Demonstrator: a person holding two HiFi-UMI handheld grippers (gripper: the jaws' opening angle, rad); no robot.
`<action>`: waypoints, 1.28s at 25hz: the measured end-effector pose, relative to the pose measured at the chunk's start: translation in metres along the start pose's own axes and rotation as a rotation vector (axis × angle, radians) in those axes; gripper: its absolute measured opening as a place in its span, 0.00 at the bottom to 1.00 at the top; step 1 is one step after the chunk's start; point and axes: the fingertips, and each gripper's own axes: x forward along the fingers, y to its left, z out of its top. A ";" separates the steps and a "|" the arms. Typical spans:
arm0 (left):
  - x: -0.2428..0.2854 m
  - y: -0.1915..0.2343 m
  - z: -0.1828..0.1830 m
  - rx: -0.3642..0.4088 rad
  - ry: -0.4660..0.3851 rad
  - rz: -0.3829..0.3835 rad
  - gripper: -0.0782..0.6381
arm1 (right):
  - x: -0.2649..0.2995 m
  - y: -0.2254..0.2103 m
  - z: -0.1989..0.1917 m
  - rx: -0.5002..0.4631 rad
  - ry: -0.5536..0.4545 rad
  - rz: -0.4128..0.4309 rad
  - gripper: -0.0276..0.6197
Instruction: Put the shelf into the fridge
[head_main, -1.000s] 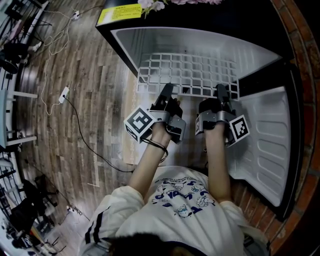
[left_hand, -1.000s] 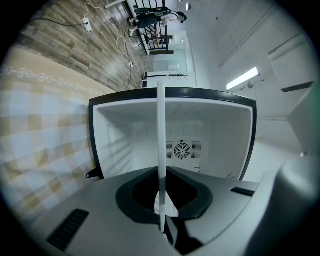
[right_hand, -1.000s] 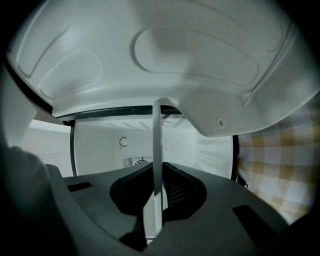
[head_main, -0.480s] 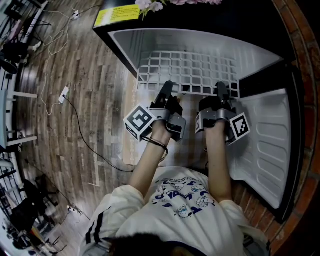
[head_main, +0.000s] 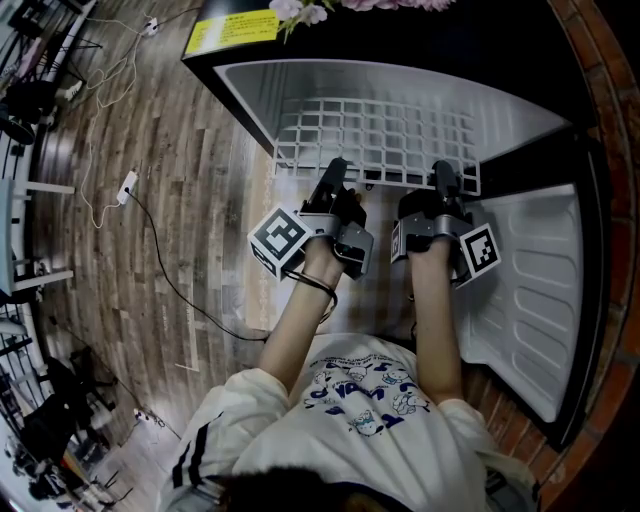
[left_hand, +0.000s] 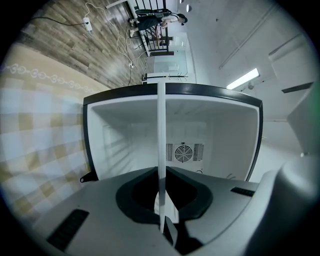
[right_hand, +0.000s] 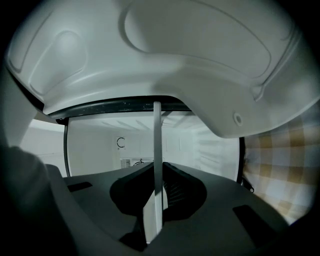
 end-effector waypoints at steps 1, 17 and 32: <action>0.000 0.005 -0.001 -0.001 -0.002 0.000 0.16 | 0.000 -0.005 0.001 0.001 -0.001 0.000 0.12; 0.004 0.011 0.004 0.007 -0.033 0.023 0.16 | 0.000 -0.011 -0.013 0.029 0.038 0.021 0.12; -0.007 0.012 0.006 0.012 -0.050 0.033 0.16 | -0.022 -0.016 -0.024 0.013 0.080 -0.001 0.12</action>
